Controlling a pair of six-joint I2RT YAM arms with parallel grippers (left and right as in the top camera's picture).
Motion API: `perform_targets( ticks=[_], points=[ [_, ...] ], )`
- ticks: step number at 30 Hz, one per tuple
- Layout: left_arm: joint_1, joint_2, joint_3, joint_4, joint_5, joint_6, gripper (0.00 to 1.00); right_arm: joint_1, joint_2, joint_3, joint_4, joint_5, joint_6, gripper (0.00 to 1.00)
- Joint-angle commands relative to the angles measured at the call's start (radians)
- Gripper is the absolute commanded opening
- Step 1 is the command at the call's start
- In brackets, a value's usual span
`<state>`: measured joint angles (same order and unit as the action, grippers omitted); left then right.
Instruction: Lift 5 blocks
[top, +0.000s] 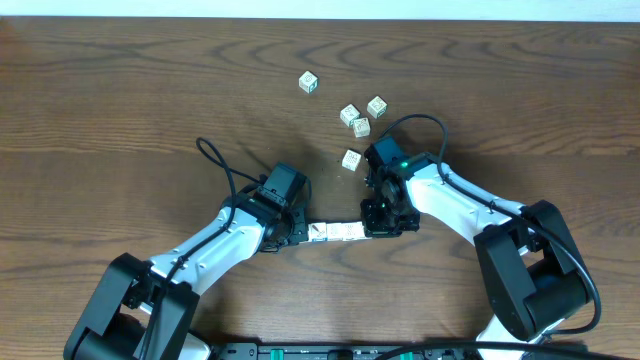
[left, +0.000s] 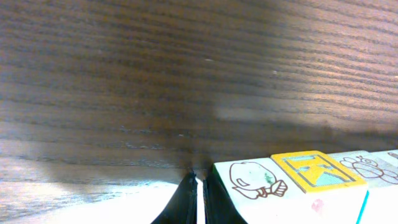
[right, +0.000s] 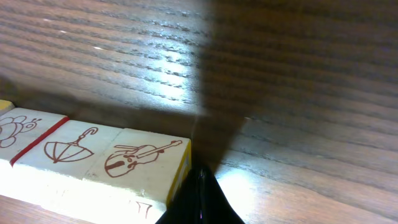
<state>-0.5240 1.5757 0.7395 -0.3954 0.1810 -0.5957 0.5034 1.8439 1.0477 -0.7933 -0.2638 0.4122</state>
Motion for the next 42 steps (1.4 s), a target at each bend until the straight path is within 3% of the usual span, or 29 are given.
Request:
perform_targets(
  ticks=[1, 16, 25, 42],
  points=[
    [0.001, 0.005, -0.01, -0.002, 0.014, -0.032, 0.07, 0.014, 0.045, -0.029, 0.024, -0.042, -0.009, 0.01],
    [-0.011, 0.005, -0.01, 0.006, 0.047, -0.03, 0.07, 0.026, 0.045, -0.029, 0.062, -0.029, -0.029, 0.01],
    [-0.077, 0.005, -0.01, 0.04, 0.029, -0.026, 0.07, 0.059, 0.045, -0.029, 0.107, 0.037, -0.134, 0.01],
    [-0.083, 0.005, -0.01, 0.063, 0.018, -0.026, 0.07, 0.127, 0.045, -0.028, 0.128, 0.049, -0.095, 0.01]
  ],
)
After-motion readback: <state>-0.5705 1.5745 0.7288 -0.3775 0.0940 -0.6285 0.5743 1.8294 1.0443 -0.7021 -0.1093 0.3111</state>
